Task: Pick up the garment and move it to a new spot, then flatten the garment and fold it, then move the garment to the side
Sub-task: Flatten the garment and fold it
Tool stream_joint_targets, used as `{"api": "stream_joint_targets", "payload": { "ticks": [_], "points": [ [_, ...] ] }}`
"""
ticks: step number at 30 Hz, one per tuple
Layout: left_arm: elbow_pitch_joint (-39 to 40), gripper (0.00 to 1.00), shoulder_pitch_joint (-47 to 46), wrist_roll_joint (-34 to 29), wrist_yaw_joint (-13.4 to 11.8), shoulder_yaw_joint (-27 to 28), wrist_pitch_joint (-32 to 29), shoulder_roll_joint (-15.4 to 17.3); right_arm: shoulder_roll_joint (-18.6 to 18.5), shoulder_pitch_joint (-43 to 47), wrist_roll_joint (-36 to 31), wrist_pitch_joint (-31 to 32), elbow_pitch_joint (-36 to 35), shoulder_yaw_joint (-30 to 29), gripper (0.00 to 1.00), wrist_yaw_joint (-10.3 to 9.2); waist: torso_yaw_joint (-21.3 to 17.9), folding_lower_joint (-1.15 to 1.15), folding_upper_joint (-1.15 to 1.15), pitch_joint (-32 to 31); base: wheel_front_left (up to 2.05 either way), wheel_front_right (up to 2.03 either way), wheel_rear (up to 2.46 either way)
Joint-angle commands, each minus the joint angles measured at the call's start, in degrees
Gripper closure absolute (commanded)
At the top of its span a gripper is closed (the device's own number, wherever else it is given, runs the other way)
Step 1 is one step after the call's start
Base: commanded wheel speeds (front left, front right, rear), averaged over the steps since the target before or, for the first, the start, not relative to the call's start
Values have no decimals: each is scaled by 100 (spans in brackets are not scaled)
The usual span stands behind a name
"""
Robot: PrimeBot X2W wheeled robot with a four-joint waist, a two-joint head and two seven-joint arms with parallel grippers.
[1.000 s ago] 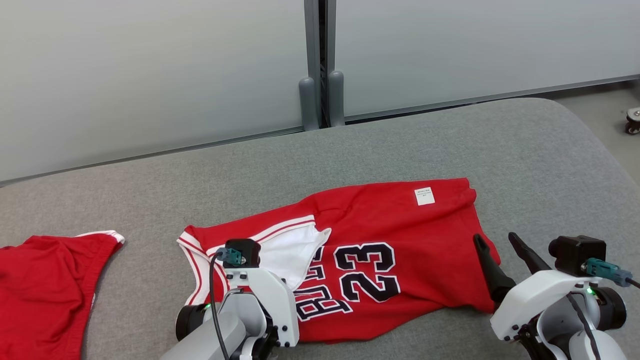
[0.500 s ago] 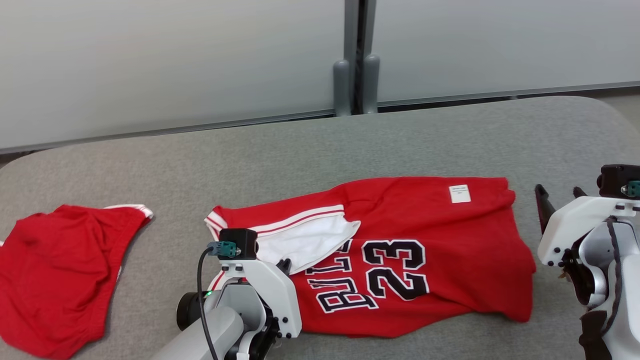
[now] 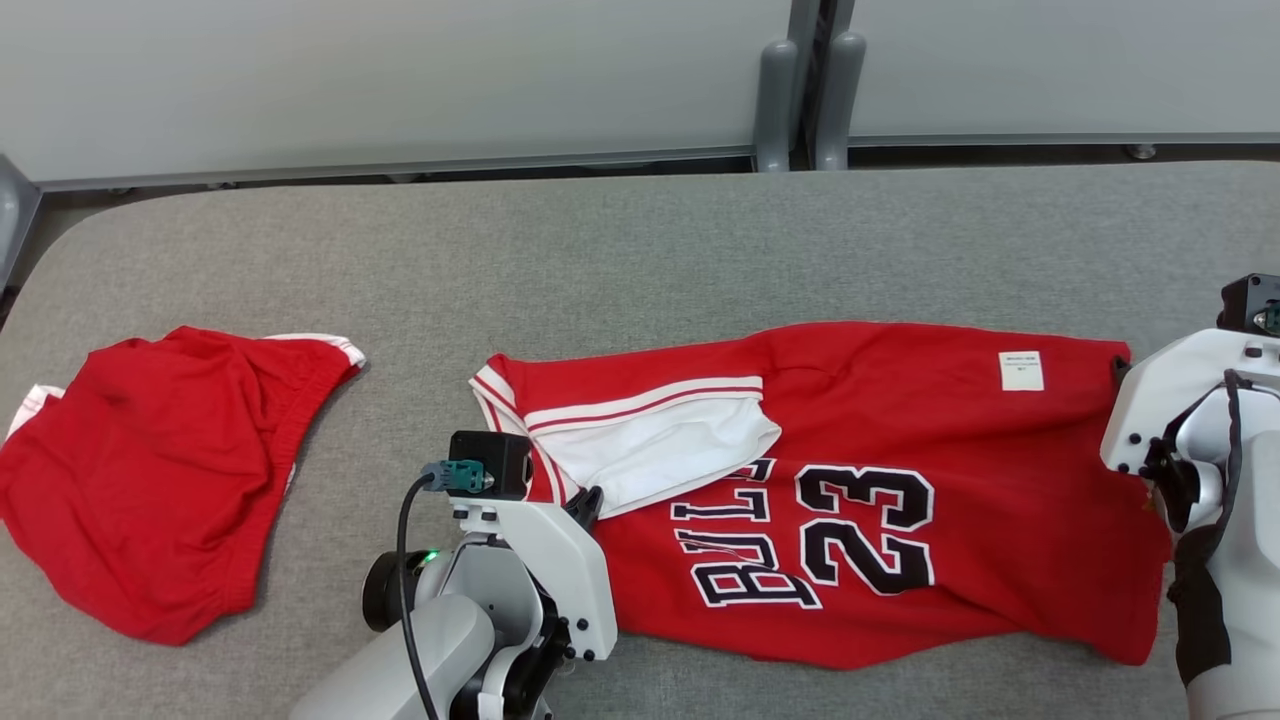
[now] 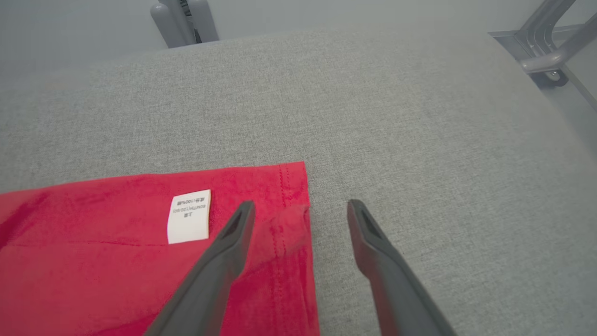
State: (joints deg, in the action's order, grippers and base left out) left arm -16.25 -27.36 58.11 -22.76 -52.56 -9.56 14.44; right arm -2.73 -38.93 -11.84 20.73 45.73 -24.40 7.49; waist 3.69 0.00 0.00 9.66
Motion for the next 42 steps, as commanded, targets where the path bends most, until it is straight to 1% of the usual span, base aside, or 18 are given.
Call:
{"api": "stream_joint_targets", "payload": {
  "ticks": [1, 2, 3, 7, 8, 9, 12, 16, 17, 18, 21, 25, 31, 34, 36, 37, 40, 42],
  "points": [
    [39, 100, -57, -21, -29, -3, -17, 39, -30, -101, -143, 40, 147, -123, 0, 1, 57, 0, 0, 49, 0, 0, 0],
    [57, 100, -55, -23, -35, -9, -23, 37, -33, -171, -248, 43, 244, -204, 8, 1, 76, 0, 0, 62, 0, 0, 0],
    [78, 100, -45, -11, -48, -16, -27, 27, -34, -229, -288, 61, 332, -277, 22, 1, 90, 0, 0, 69, 0, 0, 0],
    [134, 100, -19, 14, -58, -3, -22, 25, -34, -388, -438, 26, 576, -435, 24, 1, 115, 0, 0, 99, 0, 0, 0],
    [146, 100, -9, 18, -60, 1, -13, 27, -36, -421, -489, -21, 628, -488, 28, 1, 121, 0, 0, 104, 0, 0, 0],
    [156, 100, 8, 29, -63, 5, -6, 28, -34, -437, -565, -20, 667, -541, 37, 1, 126, 0, 0, 105, 0, 0, 0],
    [174, 100, 55, 45, -61, -5, -13, 38, -37, -517, -805, 22, 749, -748, 36, 1, 135, 0, 0, 100, 0, 0, 0],
    [184, 100, 67, 51, -36, -30, -46, 53, -32, -612, -1075, 80, 829, -979, 30, 1, 158, 0, 0, 87, 0, 0, 0],
    [186, 100, 60, 43, -35, -38, -57, 56, -34, -652, -1133, 70, 847, -1025, 33, 1, 165, 0, 0, 87, 0, 0, 0],
    [189, 100, 56, 37, -33, -45, -68, 60, -31, -672, -1183, 100, 892, -1076, 41, 1, 172, 0, 0, 86, 0, 0, 0],
    [207, 100, 52, 32, -32, -63, -80, 68, -29, -723, -1348, 249, 1029, -1187, 53, 1, 195, 0, 0, 100, 0, 0, 0],
    [235, 100, 52, 39, -44, -64, -88, 76, -35, -805, -1468, 358, 1187, -1327, 52, 1, 222, 0, 0, 142, 0, 0, 0],
    [259, 100, 6, 41, -38, -68, -104, 87, -34, -894, -1588, 263, 1276, -1522, 51, 1, 241, 0, 0, 214, 0, 0, 0],
    [263, 100, 4, 50, -28, -75, -118, 85, -31, -949, -1625, 300, 1359, -1595, 55, 1, 248, 0, 0, 235, 0, 0, 0],
    [259, 100, 4, 57, -24, -71, -121, 91, -34, -1012, -1650, 244, 1392, -1622, 66, 1, 242, 0, 0, 241, 0, 0, 0],
    [256, 100, 5, 56, -27, -68, -116, 98, -33, -1026, -1651, 222, 1430, -1624, 70, 1, 235, 0, 0, 239, 0, 0, 0],
    [268, 100, -12, 50, -20, -28, -45, 106, -33, -1094, -1607, 49, 1551, -1587, 100, 1, 198, 0, 0, 206, 0, 0, 0],
    [318, 100, -46, 27, -2, 68, 102, 114, -35, -1165, -1543, -137, 1612, -1549, 100, 1, 157, 0, 0, 159, 0, 0, 0]
  ]
}}
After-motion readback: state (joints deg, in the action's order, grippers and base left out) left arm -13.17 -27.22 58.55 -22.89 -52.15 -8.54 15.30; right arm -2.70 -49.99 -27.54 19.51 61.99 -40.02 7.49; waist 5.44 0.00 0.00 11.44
